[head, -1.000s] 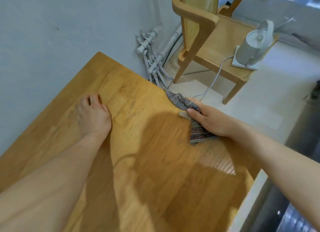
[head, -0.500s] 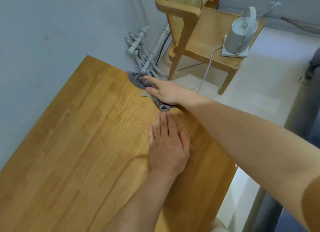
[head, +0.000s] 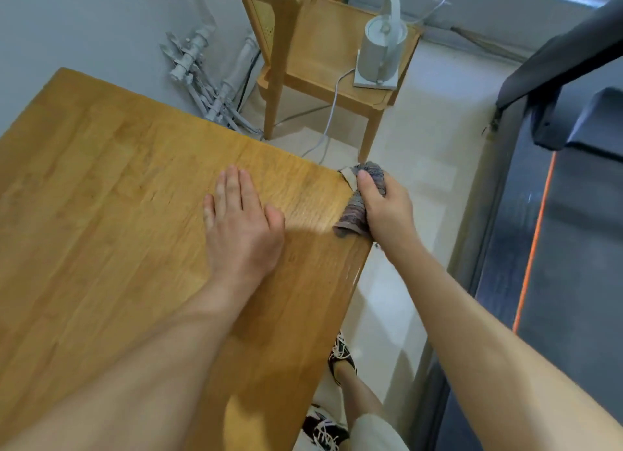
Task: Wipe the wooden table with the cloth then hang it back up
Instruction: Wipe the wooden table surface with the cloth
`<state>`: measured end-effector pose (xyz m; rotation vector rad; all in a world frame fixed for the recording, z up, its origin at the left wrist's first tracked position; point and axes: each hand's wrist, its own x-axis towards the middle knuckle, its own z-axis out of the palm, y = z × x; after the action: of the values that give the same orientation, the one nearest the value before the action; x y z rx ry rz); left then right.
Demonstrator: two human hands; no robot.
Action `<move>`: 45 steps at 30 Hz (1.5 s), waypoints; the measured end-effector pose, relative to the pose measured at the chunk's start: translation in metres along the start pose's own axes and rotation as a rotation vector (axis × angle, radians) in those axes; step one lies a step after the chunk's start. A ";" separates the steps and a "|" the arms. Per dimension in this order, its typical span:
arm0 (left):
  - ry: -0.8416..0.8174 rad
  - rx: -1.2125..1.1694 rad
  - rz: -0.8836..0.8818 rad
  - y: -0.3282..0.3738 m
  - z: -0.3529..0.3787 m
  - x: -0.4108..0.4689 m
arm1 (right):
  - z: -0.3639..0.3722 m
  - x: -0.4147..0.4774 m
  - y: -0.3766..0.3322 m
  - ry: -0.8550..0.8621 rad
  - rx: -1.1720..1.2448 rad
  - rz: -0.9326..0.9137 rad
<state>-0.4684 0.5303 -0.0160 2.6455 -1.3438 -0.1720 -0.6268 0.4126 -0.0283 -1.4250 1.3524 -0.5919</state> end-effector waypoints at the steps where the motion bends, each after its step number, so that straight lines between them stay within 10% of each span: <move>1: -0.006 -0.009 -0.013 0.000 0.000 0.000 | 0.010 -0.010 0.007 0.127 0.088 0.006; 14: 0.034 0.030 -0.010 0.004 -0.002 -0.001 | 0.071 -0.175 0.026 0.169 0.037 0.163; 30: 0.039 0.018 -0.016 0.000 0.000 -0.001 | 0.027 0.003 0.001 0.288 0.039 0.140; 45: -0.069 0.000 0.422 -0.109 -0.021 -0.178 | 0.123 -0.321 0.060 0.216 0.035 0.115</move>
<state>-0.4827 0.7393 -0.0134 2.3053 -1.8811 -0.2060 -0.6216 0.7611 -0.0304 -1.2729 1.5743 -0.7053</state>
